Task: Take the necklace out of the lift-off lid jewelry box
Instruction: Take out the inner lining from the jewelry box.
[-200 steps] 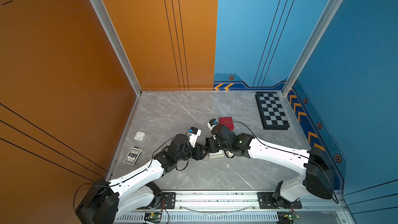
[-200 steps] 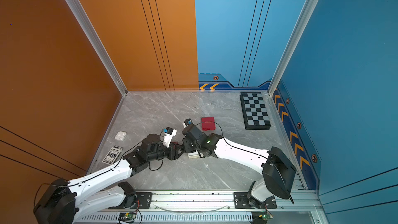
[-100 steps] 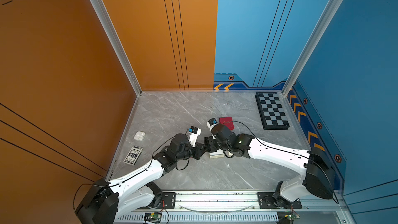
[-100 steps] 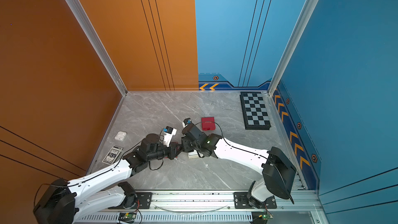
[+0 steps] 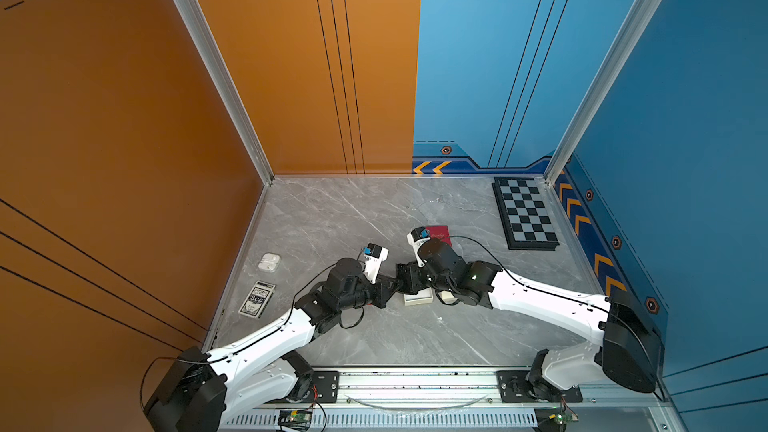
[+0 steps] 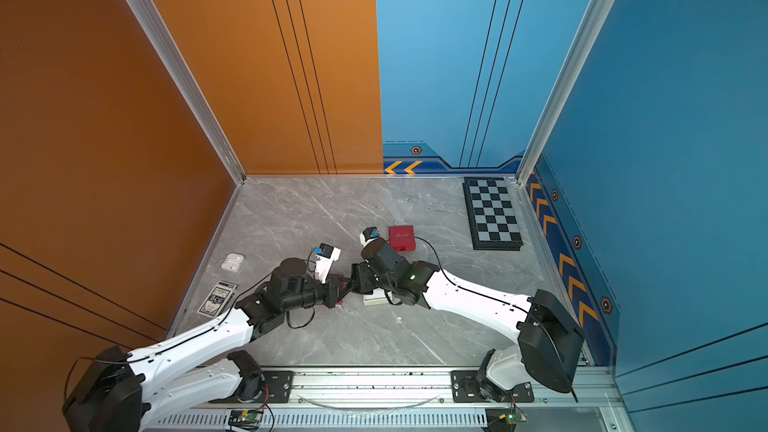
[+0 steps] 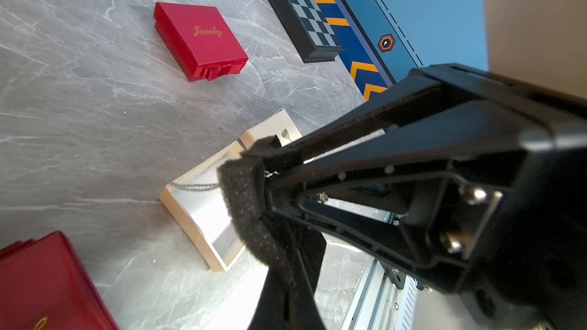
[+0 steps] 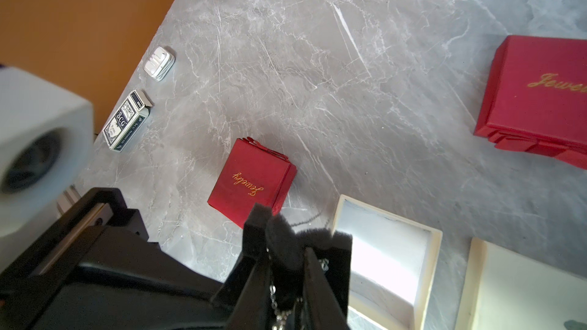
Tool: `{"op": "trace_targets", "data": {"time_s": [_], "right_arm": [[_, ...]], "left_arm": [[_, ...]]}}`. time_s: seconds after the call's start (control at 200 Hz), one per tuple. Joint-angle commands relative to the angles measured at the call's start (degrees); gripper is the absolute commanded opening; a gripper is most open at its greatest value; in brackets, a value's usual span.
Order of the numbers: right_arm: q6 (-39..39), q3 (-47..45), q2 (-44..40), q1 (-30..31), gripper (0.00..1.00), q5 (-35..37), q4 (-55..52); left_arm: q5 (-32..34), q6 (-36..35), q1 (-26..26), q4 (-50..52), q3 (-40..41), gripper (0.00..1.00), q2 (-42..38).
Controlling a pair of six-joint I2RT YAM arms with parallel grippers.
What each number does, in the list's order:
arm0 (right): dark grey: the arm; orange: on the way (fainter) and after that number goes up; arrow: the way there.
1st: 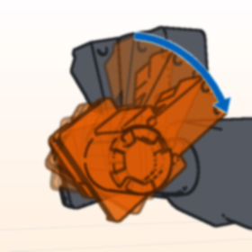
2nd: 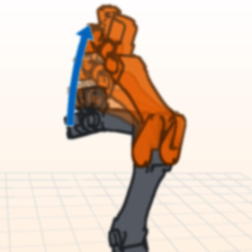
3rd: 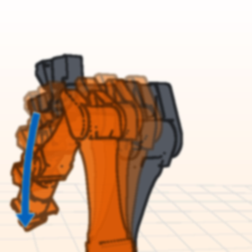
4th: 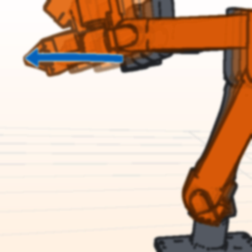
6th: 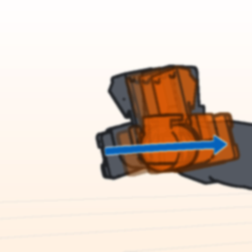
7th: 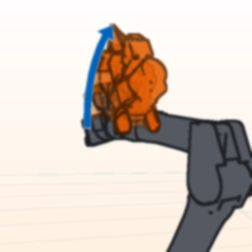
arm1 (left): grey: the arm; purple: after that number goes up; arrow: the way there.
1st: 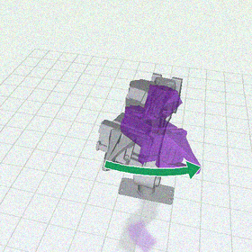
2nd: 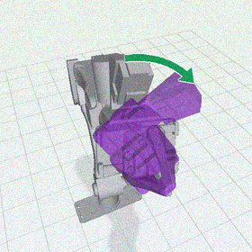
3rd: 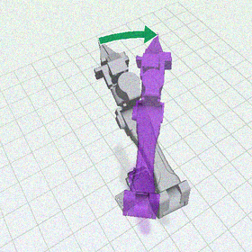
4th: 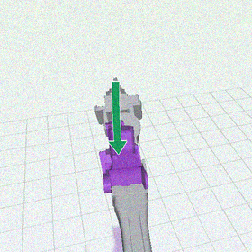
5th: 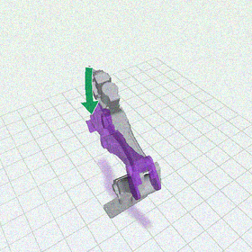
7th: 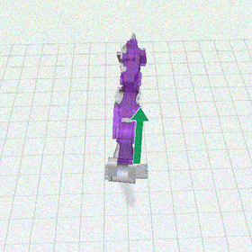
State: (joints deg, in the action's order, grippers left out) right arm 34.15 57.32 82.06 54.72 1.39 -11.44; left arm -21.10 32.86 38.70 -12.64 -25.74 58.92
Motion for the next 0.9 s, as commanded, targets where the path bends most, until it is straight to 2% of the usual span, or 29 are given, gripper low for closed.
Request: {"op": "trace_targets", "data": {"time_s": [0.0,0.445,0.561,0.836,0.896], "right_arm": [[1.8,-2.1,-1.8,-0.4,0.19,-1.2,1.0],[3.3,-4.0,-4.7,-3.1,0.16,-4.4,0.8],[3.1,-3.3,-4.2,-4.0,0.22,-7.4,0.1],[3.5,-3.2,-2.5,-3.8,0.22,-9.0,0.6],[3.6,-3.5,-2.6,-3.8,0.25,-9.0,0.8]], "left_arm": [[-0.2,-0.2,-0.1,-0.9,0.0,0.0,-1.5],[0.5,-0.3,-0.6,0.0,0.7,0.0,-2.5],[1.0,-0.6,-0.8,1.0,0.8,0.0,-3.0],[2.0,-0.5,-1.0,2.0,0.7,0.0,-4.7],[2.2,-0.6,-1.0,2.5,0.6,0.0,-5.1]]}}
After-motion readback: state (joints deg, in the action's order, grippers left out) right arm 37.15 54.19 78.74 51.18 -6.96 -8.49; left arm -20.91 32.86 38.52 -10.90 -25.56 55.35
